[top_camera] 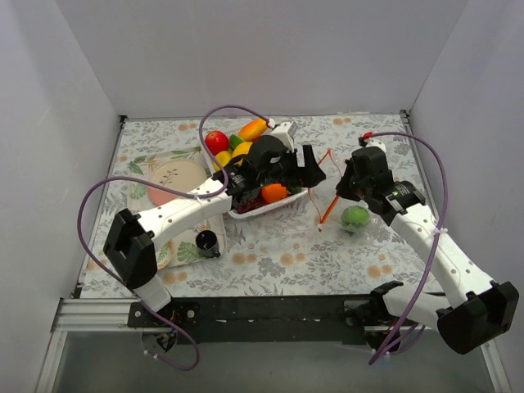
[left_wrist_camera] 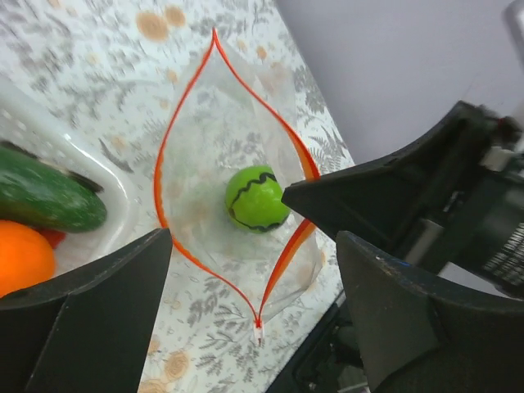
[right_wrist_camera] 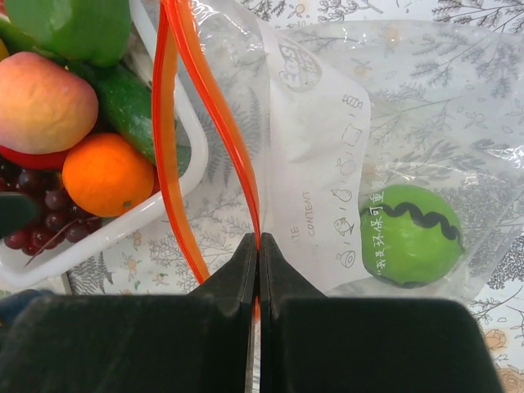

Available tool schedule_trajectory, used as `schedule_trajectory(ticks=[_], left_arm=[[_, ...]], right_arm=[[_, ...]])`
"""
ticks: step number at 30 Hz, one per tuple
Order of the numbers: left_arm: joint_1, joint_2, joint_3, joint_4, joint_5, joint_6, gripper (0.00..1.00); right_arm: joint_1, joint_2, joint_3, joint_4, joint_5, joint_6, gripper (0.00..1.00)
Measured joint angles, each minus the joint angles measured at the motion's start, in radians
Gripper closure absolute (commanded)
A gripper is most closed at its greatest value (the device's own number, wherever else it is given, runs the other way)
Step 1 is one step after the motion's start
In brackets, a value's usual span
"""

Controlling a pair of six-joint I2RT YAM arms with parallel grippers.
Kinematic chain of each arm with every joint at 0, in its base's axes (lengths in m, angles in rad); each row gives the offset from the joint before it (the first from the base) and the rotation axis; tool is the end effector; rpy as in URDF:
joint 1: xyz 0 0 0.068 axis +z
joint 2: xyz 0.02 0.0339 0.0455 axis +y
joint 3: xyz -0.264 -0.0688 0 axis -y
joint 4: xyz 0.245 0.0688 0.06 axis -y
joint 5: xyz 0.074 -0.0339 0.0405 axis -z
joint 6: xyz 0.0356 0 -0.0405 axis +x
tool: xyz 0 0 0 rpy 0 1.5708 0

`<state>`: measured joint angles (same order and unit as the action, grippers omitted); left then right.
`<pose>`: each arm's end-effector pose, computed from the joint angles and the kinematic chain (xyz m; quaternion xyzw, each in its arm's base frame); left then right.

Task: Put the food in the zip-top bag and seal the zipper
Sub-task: Pick up the fake fruit from the bin.

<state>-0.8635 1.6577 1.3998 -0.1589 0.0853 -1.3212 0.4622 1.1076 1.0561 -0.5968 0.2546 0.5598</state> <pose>0.2545 -0.3024 0.3277 -0.1673 0.8208 -0.5003 0.2192 0.2155 0.0973 0.3315 0.0998 0.8844 0.1167 0.4407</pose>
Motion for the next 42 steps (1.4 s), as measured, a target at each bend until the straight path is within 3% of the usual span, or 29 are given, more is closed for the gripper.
schedule_trajectory(ticks=[4, 13, 19, 35, 38, 42], left_arm=[[0.015, -0.023, 0.117, -0.092, -0.13, 0.127, 0.03], [0.045, 0.17, 0.271, -0.214, -0.45, 0.436, 0.02], [0.047, 0.275, 0.271, -0.262, -0.526, 0.531, 0.02], [0.05, 0.278, 0.208, -0.264, -0.598, 0.549, 0.03], [0.05, 0.278, 0.198, -0.259, -0.606, 0.549, 0.12], [0.05, 0.278, 0.196, -0.258, -0.615, 0.551, 0.41]], right_arm=[[-0.014, 0.001, 0.011, 0.001, -0.005, -0.013, 0.99], [-0.014, 0.013, 0.014, 0.001, -0.031, -0.015, 0.99], [-0.014, 0.013, 0.014, 0.002, -0.042, -0.014, 0.99], [-0.014, 0.013, 0.009, 0.025, -0.077, -0.014, 0.99], [-0.014, 0.013, 0.008, 0.029, -0.083, -0.014, 0.99], [-0.014, 0.013, 0.006, 0.032, -0.089, -0.013, 0.99]])
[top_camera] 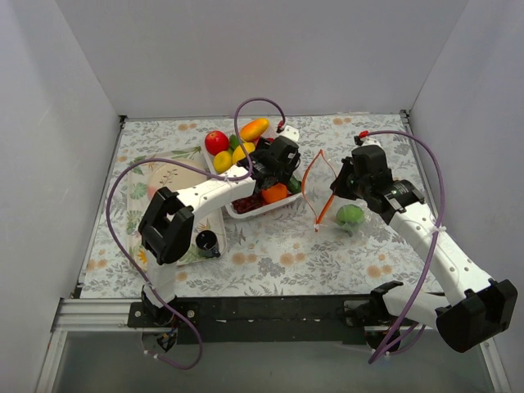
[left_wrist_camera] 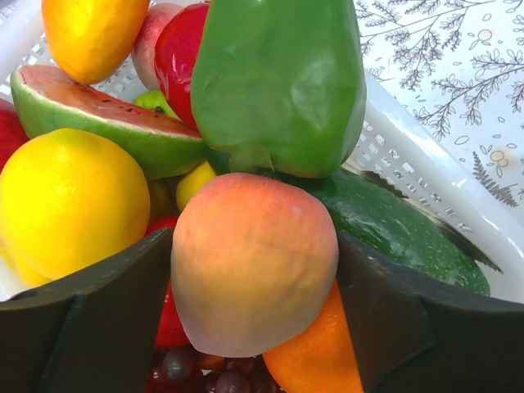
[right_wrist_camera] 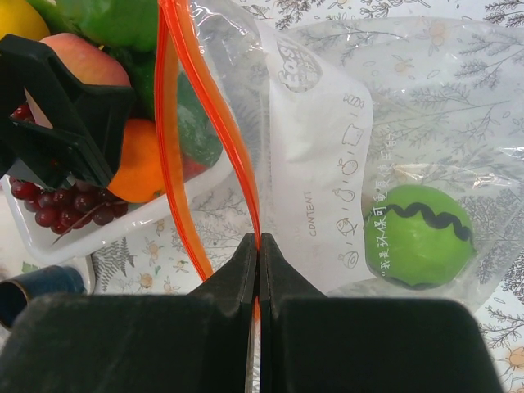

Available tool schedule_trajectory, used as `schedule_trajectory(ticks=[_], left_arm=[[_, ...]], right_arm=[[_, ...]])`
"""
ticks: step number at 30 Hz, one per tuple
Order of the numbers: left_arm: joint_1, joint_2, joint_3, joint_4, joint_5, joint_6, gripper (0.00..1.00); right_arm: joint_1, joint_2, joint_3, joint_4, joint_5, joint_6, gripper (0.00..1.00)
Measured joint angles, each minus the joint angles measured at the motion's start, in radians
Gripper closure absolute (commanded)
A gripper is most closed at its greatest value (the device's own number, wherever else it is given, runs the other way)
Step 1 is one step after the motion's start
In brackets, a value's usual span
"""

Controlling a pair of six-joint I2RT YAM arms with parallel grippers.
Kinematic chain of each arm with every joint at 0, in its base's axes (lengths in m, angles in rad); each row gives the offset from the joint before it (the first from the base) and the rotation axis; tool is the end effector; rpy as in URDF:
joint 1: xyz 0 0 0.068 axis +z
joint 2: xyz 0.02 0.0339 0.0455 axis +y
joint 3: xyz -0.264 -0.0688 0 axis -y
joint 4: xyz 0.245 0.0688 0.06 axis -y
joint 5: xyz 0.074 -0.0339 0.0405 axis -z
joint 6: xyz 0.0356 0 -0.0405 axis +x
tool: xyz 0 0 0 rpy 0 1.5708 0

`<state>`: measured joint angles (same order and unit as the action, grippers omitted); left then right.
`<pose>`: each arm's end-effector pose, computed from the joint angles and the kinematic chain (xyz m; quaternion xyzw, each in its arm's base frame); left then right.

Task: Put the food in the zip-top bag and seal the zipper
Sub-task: Pick up the fake fruit from the bin.

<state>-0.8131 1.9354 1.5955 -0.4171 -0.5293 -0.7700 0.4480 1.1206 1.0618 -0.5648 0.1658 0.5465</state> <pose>0.3163 -0.3082 0.2631 -0.0844 0.8884 -0.1030 0.4393 0.2205 0.0994 0.3330 0.0814 0.8839 0.1520 0.4346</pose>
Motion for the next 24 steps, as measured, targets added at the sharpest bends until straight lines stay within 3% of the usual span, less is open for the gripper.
schedule_trajectory(ticks=[4, 8, 18, 24], left_arm=[[0.0, -0.002, 0.0, -0.001, -0.003, 0.008, 0.58], [0.0, -0.018, 0.004, -0.019, -0.004, 0.009, 0.68], [0.0, -0.176, 0.004, -0.118, 0.027, -0.048, 0.73], [-0.001, -0.304, -0.035, -0.074, 0.352, -0.224, 0.68]], right_arm=[[0.0, 0.0, -0.003, 0.001, -0.005, 0.0, 0.99], [0.0, 0.0, -0.005, 0.005, -0.005, 0.0, 0.99], [0.0, 0.001, -0.005, 0.011, -0.005, 0.0, 0.99], [0.0, 0.02, -0.005, 0.015, -0.005, 0.001, 0.99]])
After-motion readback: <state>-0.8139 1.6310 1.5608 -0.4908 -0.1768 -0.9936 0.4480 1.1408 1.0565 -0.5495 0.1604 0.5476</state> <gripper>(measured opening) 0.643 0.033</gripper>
